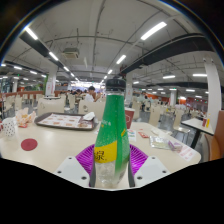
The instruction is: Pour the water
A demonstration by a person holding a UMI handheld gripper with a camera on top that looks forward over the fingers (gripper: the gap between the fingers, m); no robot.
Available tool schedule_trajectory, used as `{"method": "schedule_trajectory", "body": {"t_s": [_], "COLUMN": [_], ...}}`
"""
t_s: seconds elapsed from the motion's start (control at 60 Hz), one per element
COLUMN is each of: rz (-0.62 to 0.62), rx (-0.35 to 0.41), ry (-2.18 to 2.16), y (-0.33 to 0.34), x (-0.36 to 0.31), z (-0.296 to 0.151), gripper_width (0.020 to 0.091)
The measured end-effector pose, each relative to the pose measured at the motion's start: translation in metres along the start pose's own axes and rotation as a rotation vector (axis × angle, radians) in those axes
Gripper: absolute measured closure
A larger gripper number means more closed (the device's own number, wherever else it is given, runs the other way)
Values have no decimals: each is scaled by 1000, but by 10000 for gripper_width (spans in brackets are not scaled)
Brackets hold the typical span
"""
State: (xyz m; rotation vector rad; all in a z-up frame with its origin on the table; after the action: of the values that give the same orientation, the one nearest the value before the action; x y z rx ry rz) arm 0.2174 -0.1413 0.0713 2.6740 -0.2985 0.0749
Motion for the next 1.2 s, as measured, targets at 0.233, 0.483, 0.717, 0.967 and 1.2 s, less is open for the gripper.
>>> {"method": "schedule_trajectory", "body": {"t_s": [0.233,0.483,0.717,0.967,1.2], "rz": [76,253,541,842,890], "rx": [58,183,307,531,572], "ry": [102,675,1514,2105,2253], "y": [31,74,58,60,53], "x": [-12,-111,-249,-335,-348], "z": [-17,-131,-162,-164,-161], "gripper_width": [734,732,734,732,732]}}
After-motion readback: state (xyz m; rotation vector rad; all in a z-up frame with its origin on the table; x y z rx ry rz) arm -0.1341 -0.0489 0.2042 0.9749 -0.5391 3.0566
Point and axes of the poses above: the point between the fingertips, and its own axes, seen from behind it with the camera up: x to the right, z down, y backward, against the way the camera looks, the point moved 6 cm from there along y, backward, against the way the camera looks, and after that the axes turned 15 degrees about -x, right-handed, at the moved point
